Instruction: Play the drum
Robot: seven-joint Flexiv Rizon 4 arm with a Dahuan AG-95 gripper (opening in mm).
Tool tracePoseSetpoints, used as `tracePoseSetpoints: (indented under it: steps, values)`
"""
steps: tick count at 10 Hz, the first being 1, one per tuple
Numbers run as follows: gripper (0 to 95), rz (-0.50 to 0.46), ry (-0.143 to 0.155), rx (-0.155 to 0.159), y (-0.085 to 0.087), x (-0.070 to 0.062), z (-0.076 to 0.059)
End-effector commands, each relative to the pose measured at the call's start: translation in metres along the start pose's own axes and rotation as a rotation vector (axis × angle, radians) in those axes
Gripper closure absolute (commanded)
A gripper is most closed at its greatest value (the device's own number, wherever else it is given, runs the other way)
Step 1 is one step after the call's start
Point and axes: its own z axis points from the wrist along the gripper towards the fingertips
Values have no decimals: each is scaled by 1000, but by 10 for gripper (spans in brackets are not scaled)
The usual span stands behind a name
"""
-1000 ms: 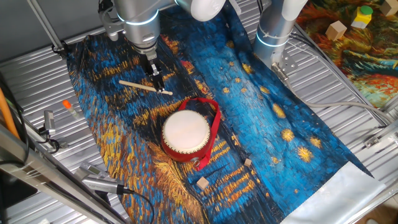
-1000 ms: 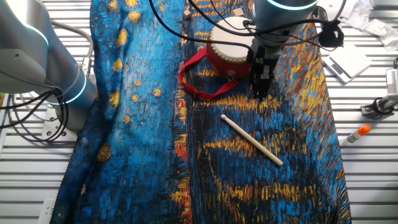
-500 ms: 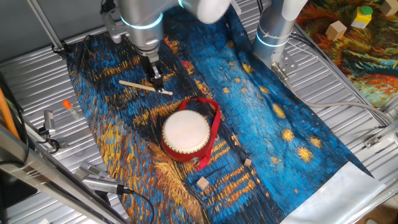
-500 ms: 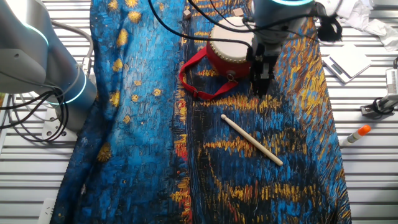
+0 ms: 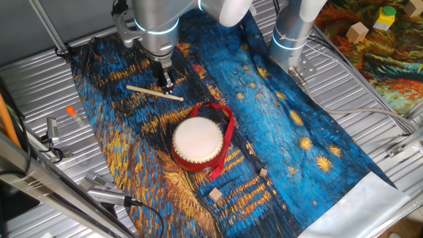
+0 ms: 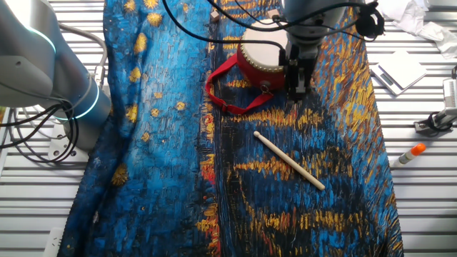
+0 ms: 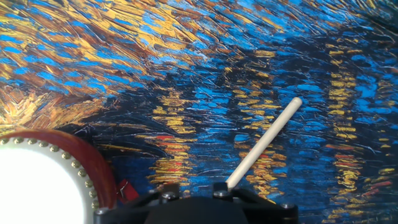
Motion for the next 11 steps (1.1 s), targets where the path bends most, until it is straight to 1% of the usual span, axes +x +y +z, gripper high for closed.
tracePoseSetpoints:
  steps: [1, 5, 6, 7, 8, 9, 10, 11]
  values:
    - [950, 6, 0, 3, 0, 1, -1]
    - [950, 6, 2, 3, 0, 1, -1]
    - [950, 2, 1, 2, 0, 1, -4]
    - [950, 4, -2, 2, 1, 1, -13]
    - [950, 1, 14, 3, 2, -1, -35]
    - [950, -18, 43, -3, -3, 2, -69]
    - [950, -37, 52, -6, -14, 4, -82]
    - [950, -72, 73, -17, -35, 8, -96]
